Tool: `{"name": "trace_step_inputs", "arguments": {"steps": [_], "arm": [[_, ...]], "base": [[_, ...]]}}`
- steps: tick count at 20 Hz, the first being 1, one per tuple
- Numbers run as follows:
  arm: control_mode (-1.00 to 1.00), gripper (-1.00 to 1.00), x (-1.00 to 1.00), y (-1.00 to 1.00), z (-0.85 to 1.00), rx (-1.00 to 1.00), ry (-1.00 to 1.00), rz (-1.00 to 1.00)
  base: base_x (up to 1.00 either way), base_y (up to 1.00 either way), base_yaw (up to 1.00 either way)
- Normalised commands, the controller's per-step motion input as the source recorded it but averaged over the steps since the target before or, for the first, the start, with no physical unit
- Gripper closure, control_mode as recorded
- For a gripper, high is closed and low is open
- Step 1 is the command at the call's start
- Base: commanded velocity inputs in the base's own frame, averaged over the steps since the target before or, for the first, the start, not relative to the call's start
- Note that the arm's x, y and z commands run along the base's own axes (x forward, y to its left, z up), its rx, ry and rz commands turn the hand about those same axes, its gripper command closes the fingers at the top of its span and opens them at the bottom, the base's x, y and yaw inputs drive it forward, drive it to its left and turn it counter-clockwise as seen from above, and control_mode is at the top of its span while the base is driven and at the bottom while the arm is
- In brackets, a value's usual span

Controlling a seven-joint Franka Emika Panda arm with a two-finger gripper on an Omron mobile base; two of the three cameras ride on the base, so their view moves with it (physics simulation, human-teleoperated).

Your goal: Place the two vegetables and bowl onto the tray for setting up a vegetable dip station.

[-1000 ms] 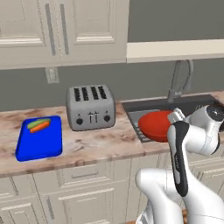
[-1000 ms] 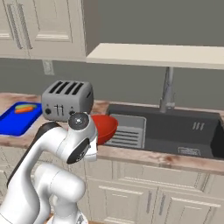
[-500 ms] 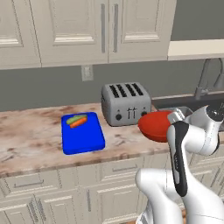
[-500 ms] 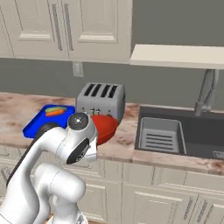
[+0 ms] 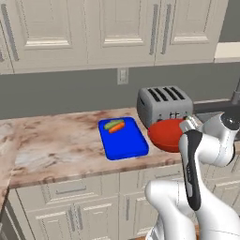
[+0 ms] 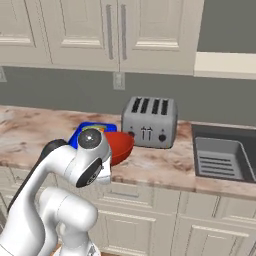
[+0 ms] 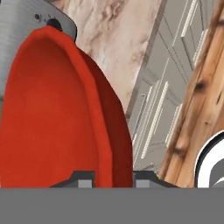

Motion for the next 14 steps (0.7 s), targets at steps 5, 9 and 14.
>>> {"name": "trace_step_inputs", "arguments": {"steps": [5,9,14], "arm": [[1.0,1.0,0.0,0.0,0.0,0.0,0.0,0.0],[1.0,1.0,0.0,0.0,0.0,0.0,0.0,0.0],[1.0,1.0,0.0,0.0,0.0,0.0,0.0,0.0]], "base": [[0.03,0.64,0.0],[0.19,0.41,0.0],[0.37,0.11,0.0]]}}
